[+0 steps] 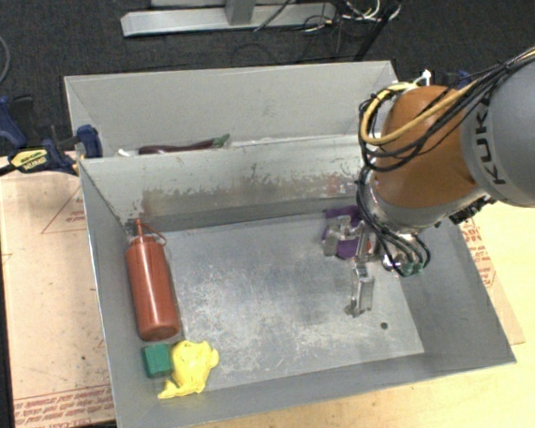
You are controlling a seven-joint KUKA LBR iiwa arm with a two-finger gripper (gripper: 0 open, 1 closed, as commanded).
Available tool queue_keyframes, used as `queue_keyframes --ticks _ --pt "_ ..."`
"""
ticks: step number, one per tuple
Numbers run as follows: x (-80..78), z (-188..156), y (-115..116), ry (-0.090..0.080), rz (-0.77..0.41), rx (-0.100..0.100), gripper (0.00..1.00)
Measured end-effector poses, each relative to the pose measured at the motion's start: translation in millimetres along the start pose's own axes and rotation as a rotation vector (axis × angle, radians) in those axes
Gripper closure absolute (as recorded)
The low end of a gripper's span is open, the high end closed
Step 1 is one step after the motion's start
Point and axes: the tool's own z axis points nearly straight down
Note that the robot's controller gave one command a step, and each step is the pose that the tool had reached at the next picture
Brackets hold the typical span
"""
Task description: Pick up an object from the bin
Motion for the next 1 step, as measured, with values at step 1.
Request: queue_keyframes --ticks 1 --pt "-1.8 -4.3 0.0 -0.008 -0.001 0.0 0.0"
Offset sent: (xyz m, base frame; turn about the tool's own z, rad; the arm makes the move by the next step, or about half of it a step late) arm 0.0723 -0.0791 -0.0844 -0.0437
